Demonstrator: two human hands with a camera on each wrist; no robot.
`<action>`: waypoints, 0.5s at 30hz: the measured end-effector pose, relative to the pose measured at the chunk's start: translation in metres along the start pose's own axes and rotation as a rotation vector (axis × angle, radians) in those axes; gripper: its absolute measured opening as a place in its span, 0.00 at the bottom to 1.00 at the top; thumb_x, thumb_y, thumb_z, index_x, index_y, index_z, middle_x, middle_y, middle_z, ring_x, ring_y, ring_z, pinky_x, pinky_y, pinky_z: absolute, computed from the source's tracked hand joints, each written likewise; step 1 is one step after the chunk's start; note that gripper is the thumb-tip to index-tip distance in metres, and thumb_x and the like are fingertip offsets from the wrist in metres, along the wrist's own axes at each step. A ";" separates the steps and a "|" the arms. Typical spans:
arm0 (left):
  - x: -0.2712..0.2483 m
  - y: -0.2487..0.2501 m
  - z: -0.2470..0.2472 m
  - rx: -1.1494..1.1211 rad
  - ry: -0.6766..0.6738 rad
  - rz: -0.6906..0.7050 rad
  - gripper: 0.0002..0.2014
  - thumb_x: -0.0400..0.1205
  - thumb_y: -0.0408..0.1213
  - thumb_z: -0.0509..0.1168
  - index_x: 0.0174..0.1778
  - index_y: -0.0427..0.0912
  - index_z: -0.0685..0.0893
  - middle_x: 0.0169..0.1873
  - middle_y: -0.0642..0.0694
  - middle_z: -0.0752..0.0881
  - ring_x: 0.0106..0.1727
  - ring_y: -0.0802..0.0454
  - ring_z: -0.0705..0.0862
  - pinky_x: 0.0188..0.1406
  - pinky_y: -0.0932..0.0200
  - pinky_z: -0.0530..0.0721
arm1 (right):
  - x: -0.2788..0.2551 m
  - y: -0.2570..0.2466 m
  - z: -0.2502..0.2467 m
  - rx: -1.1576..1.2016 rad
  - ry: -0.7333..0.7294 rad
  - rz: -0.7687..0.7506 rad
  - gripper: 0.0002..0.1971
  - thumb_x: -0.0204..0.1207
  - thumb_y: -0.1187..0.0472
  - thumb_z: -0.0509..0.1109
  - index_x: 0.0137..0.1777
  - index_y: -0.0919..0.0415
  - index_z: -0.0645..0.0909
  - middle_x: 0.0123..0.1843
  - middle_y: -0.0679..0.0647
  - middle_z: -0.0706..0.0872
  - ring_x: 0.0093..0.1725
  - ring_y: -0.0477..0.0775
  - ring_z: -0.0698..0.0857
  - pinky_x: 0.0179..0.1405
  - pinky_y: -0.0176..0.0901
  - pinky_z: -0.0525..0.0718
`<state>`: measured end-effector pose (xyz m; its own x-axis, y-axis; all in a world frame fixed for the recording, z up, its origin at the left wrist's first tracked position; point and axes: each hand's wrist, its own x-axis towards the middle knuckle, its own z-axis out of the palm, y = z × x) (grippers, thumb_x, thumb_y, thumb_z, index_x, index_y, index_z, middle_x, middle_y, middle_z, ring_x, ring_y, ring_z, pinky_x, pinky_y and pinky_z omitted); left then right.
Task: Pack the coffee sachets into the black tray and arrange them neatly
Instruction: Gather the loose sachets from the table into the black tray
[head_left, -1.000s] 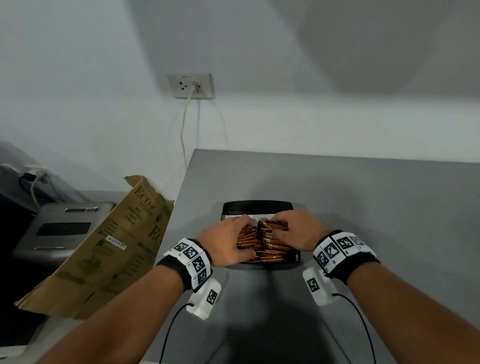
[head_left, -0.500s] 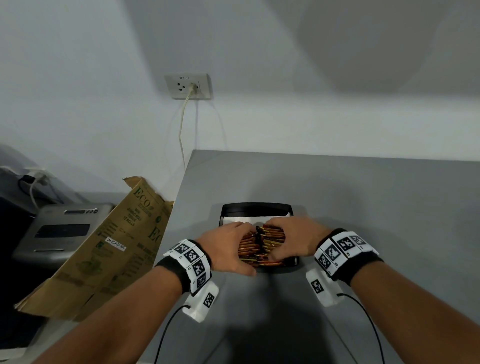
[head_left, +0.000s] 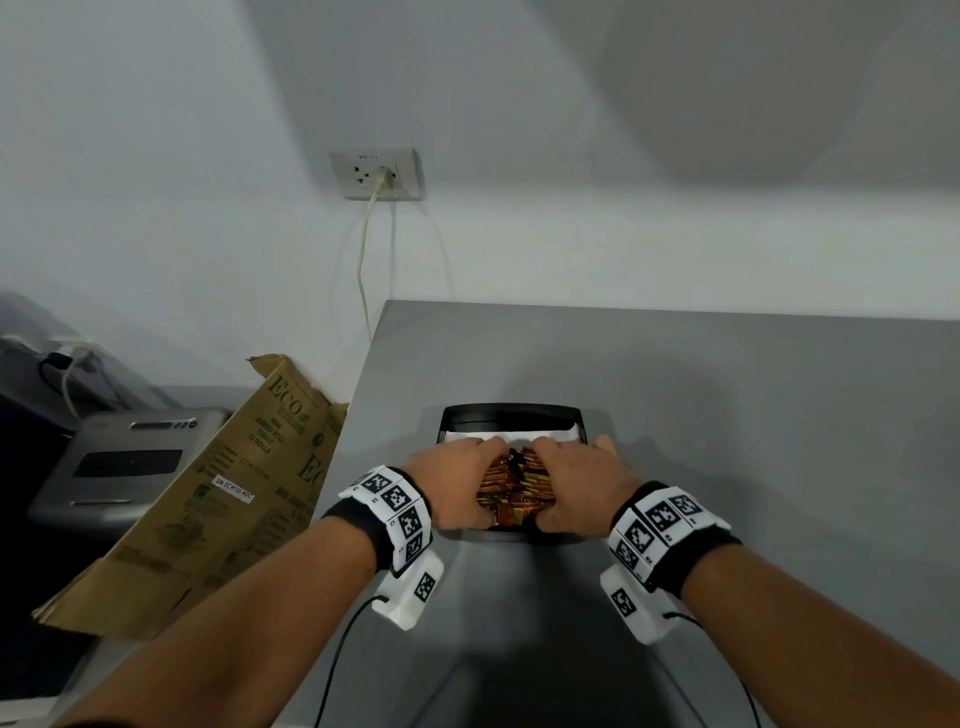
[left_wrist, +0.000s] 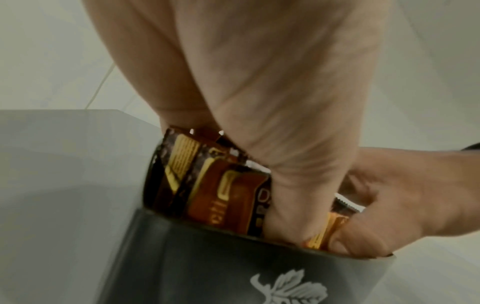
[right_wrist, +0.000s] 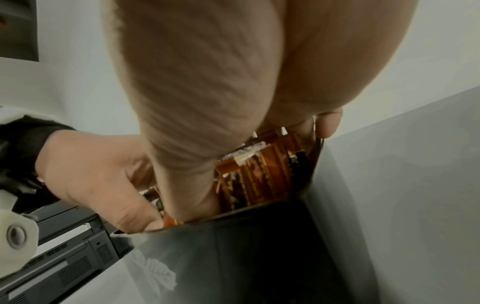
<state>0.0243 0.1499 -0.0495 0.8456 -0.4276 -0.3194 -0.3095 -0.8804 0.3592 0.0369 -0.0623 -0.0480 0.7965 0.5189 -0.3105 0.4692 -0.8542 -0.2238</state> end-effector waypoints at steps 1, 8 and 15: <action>0.000 0.000 0.000 0.004 0.003 0.005 0.35 0.67 0.54 0.75 0.69 0.53 0.71 0.56 0.51 0.84 0.51 0.51 0.85 0.48 0.51 0.88 | 0.000 0.000 0.000 0.011 0.014 -0.003 0.35 0.65 0.39 0.74 0.69 0.48 0.68 0.60 0.45 0.83 0.58 0.52 0.83 0.65 0.53 0.67; -0.002 0.003 -0.009 0.035 0.100 0.043 0.32 0.68 0.54 0.74 0.67 0.52 0.72 0.55 0.51 0.85 0.51 0.49 0.86 0.48 0.50 0.88 | 0.003 0.005 -0.005 0.038 0.104 -0.017 0.35 0.62 0.35 0.73 0.67 0.45 0.67 0.56 0.44 0.83 0.55 0.52 0.83 0.61 0.52 0.69; -0.006 0.004 -0.004 0.023 0.107 0.024 0.37 0.69 0.57 0.75 0.70 0.53 0.68 0.58 0.50 0.84 0.55 0.49 0.85 0.53 0.50 0.87 | 0.000 0.005 0.004 0.049 0.101 -0.010 0.39 0.65 0.34 0.74 0.74 0.45 0.65 0.66 0.46 0.81 0.65 0.52 0.80 0.64 0.52 0.67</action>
<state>0.0195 0.1500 -0.0430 0.8791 -0.4257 -0.2145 -0.3396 -0.8750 0.3450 0.0378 -0.0661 -0.0528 0.8276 0.5192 -0.2136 0.4601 -0.8452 -0.2717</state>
